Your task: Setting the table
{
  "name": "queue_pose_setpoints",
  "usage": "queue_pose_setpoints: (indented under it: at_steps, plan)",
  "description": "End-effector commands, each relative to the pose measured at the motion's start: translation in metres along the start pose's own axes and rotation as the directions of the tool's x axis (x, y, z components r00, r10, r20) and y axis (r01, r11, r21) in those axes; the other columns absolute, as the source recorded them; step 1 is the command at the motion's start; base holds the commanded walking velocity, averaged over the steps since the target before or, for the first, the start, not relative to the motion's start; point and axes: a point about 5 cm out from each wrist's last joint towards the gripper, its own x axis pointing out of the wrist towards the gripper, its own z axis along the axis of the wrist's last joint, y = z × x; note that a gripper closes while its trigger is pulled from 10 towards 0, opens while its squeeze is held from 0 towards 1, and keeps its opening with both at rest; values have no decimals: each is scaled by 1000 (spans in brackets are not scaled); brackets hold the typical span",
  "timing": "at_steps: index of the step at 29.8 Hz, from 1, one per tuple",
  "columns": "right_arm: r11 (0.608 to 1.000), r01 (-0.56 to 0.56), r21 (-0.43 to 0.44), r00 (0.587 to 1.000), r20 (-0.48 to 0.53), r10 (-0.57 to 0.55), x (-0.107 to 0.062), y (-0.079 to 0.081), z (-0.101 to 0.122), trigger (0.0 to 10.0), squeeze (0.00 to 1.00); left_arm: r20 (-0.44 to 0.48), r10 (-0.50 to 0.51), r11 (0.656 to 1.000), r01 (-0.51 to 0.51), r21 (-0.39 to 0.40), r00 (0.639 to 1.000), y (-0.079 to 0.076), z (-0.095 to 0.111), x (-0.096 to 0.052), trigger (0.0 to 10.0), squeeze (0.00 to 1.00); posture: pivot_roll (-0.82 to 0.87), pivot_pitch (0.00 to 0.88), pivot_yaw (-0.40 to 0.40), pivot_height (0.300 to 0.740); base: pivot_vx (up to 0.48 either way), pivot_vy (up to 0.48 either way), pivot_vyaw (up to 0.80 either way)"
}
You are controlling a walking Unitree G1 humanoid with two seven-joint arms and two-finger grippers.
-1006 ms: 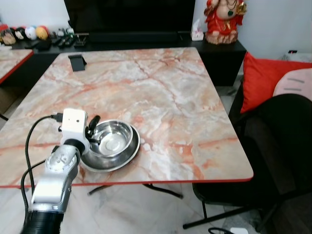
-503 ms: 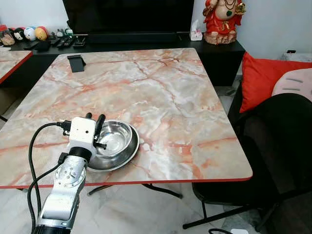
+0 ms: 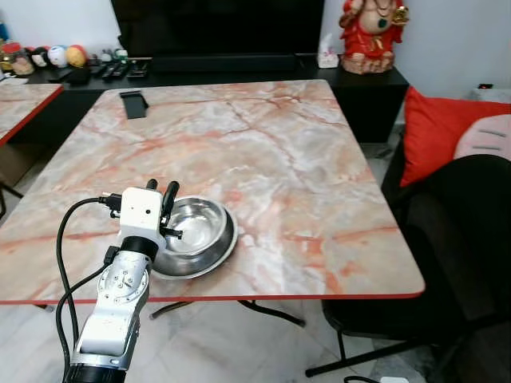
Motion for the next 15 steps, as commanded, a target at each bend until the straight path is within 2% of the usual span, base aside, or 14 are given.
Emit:
queue_pose_setpoints:
  at_steps: [1,15]
  plan:
    - [1000,-6,7,1000,2,6,0,3,0,10000,0,3,12,1000,-12,10,1000,3,1,0,10000,0,-50,0,38,732,0,375,0]
    - [1000,-5,13,1000,7,5,1,3,2,10000,0,8,14,1000,-14,6,1000,0,2,3,10000,0,-38,0,32,732,0,378,0]
